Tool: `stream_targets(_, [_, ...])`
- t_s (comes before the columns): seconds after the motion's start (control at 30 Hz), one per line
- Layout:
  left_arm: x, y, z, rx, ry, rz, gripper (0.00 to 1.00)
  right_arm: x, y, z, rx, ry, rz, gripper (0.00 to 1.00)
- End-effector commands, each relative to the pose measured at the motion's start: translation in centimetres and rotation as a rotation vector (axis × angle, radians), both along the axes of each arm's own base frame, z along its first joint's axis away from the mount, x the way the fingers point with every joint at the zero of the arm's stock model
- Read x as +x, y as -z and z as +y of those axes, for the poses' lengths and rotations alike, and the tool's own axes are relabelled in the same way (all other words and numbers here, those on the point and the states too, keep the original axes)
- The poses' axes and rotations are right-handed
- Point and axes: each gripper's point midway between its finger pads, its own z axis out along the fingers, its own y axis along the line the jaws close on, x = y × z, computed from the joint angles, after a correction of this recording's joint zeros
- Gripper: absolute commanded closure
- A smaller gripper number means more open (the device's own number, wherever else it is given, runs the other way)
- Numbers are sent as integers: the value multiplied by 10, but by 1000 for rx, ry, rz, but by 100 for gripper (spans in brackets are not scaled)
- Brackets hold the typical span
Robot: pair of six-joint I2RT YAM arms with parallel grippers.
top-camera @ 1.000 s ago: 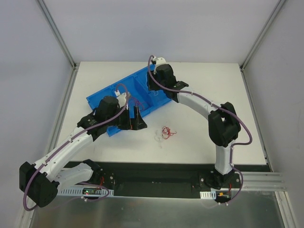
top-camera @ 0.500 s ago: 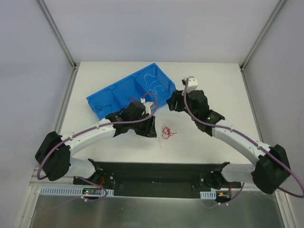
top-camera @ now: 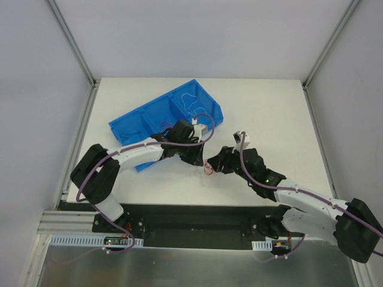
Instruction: Untangle the cables
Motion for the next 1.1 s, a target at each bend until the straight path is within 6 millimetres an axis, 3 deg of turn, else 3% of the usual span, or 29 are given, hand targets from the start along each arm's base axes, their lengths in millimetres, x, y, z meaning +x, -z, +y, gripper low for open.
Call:
stream_targets(0.0, [16,-10,-13,-55,15,-62,69,-4,16,2,68,49,80,51])
stream_targets(0.17, [22,-4,-19,-76,25,-59,64,-6,41,9,82,61,161,57])
stream_targets(0.33, [20,11,-21,-64,22,0,71,-6,66,11,29,47,187,65])
stream_targets(0.53, [19,23,-22,-62,16,19,72,-2,69,15,14,40,174,67])
stream_targets(0.77, [11,23,-20,-72,27,39,88,9,77,24,-28,47,197,70])
stream_targets(0.93, [7,18,-14,-74,29,20,100,13,78,23,-50,63,192,96])
stream_targets(1.07, [3,20,-12,-73,33,30,100,11,74,19,-38,75,171,99])
